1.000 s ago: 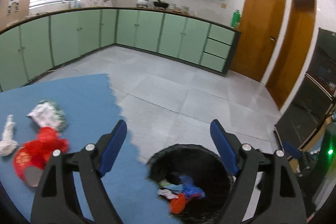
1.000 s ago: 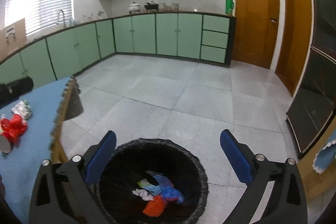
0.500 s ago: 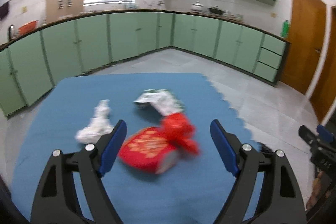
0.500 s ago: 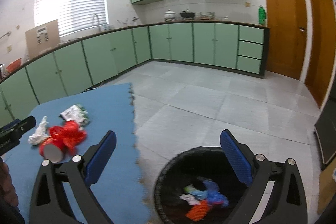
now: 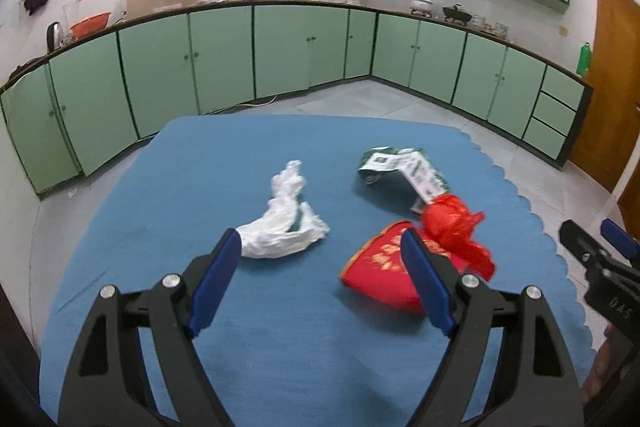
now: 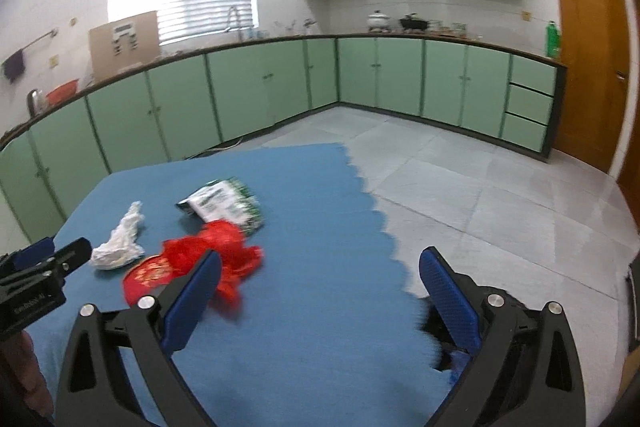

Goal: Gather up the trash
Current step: 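Move both tools back over the mat toward the red items, then grasp the red plastic bag with the right gripper and lift it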

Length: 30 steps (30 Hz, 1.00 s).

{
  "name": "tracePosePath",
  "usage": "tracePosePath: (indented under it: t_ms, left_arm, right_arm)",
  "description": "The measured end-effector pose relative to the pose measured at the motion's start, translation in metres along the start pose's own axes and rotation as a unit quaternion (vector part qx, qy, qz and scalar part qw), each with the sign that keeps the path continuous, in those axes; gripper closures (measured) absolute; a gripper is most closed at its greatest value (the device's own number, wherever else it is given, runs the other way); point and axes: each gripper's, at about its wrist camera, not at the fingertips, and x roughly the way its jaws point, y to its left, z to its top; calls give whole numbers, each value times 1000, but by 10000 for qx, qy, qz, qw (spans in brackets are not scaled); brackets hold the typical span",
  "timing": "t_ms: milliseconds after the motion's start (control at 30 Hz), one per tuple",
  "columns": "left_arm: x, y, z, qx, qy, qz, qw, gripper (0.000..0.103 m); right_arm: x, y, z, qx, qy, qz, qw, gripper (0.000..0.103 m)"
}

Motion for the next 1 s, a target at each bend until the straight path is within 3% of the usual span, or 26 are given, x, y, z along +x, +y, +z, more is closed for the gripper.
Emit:
tracePosePath:
  t_ms: [233,600,667,767,833,933,1000]
  left_arm:
    - [6,20,-2,-12,30,238,9997,24]
    - [21,41,-4,-144,130,378,9991,24]
    - [22,43,-4,-153,142,377,9991,24]
    - [24,44,-5,-169,164,350,9991,24]
    - [25,43,-6,-165,173,334,9992,24]
    - [26,42,-6,-182,198,276,9993,24]
    - [27,39,-7,-185,224,249,9993,24]
  right_arm:
    - [30,37,5,-144,146,260,9995,7]
    - [57,62,7,-326,365,362,9981,14]
    - [63,63,5,-359,433,354,9978,20]
    - [69,61,1,-312,598,547,9962,41]
    - [71,60,-3,-262,719,696,9946,65]
    - [72,59,-7,-268,840,883,9922,89]
    - [71,56,-9,-233,855,955,9915,96]
